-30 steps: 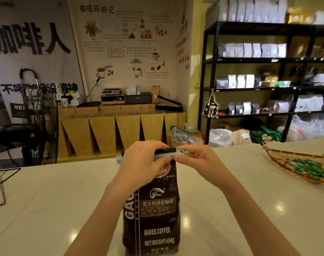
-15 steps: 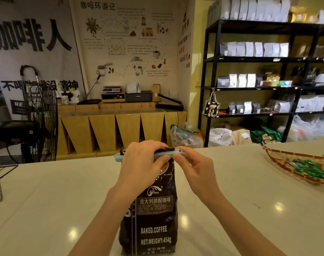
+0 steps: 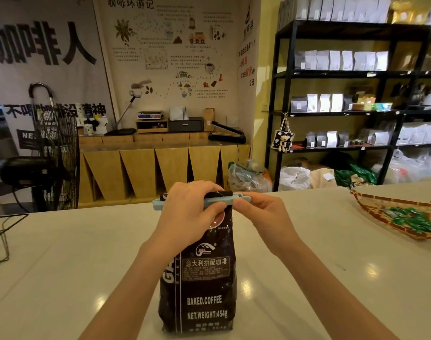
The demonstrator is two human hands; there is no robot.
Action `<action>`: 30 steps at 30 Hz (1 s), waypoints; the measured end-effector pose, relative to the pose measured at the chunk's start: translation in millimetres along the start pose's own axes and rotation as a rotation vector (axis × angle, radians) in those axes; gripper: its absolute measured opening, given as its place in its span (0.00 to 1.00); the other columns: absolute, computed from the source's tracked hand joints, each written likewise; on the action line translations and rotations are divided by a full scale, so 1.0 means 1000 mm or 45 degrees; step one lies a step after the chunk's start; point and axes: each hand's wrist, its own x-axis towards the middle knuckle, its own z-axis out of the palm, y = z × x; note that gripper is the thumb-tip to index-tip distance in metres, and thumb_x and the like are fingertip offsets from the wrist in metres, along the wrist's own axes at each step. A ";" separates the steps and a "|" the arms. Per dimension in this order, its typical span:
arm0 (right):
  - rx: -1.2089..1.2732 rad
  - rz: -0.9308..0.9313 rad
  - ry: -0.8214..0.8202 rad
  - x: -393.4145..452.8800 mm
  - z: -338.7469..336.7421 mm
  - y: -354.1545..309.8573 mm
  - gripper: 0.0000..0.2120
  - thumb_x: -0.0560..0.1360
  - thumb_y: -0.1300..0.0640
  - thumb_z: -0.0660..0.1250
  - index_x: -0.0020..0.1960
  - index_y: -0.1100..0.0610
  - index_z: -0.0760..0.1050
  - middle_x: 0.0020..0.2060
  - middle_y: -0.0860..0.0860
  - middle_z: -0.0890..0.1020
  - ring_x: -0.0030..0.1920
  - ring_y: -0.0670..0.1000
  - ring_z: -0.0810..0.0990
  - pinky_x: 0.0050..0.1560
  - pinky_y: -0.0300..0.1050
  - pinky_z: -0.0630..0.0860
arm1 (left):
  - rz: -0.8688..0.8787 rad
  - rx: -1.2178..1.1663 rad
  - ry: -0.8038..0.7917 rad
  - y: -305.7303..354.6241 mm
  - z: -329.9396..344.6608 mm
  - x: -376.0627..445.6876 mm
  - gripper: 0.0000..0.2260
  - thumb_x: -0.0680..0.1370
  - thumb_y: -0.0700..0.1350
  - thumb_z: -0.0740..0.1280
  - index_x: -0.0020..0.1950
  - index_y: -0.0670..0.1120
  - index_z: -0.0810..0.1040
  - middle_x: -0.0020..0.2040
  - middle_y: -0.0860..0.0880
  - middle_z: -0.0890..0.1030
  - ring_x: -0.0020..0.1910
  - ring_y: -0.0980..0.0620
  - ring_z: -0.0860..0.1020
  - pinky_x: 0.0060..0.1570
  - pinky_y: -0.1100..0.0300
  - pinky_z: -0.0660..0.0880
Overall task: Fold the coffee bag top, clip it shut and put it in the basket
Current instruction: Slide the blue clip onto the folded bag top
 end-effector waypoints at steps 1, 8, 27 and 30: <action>0.015 -0.004 0.035 -0.001 0.003 0.001 0.08 0.72 0.62 0.67 0.48 0.56 0.82 0.39 0.47 0.86 0.45 0.46 0.83 0.45 0.35 0.78 | -0.005 0.015 0.008 0.000 0.000 0.000 0.11 0.73 0.49 0.66 0.53 0.49 0.78 0.47 0.53 0.82 0.46 0.56 0.76 0.54 0.49 0.72; -0.227 -0.281 0.288 -0.009 0.023 0.007 0.09 0.72 0.59 0.67 0.51 0.54 0.81 0.38 0.44 0.85 0.39 0.41 0.81 0.40 0.31 0.75 | -0.045 0.080 0.089 0.000 -0.001 -0.003 0.12 0.72 0.50 0.66 0.54 0.49 0.78 0.48 0.51 0.83 0.47 0.52 0.78 0.55 0.48 0.72; 0.238 0.233 0.091 -0.001 0.017 0.009 0.09 0.74 0.58 0.63 0.51 0.57 0.79 0.44 0.54 0.84 0.45 0.48 0.83 0.46 0.38 0.80 | -0.833 -0.959 0.001 -0.051 -0.005 -0.055 0.56 0.47 0.65 0.75 0.71 0.55 0.55 0.71 0.48 0.66 0.67 0.48 0.69 0.64 0.47 0.68; 0.320 0.288 0.088 -0.003 0.020 0.009 0.10 0.74 0.57 0.63 0.53 0.54 0.78 0.47 0.53 0.84 0.50 0.50 0.82 0.50 0.40 0.79 | -0.913 -1.265 -0.214 -0.063 0.005 -0.070 0.44 0.46 0.56 0.80 0.60 0.48 0.71 0.48 0.50 0.85 0.45 0.51 0.83 0.41 0.59 0.79</action>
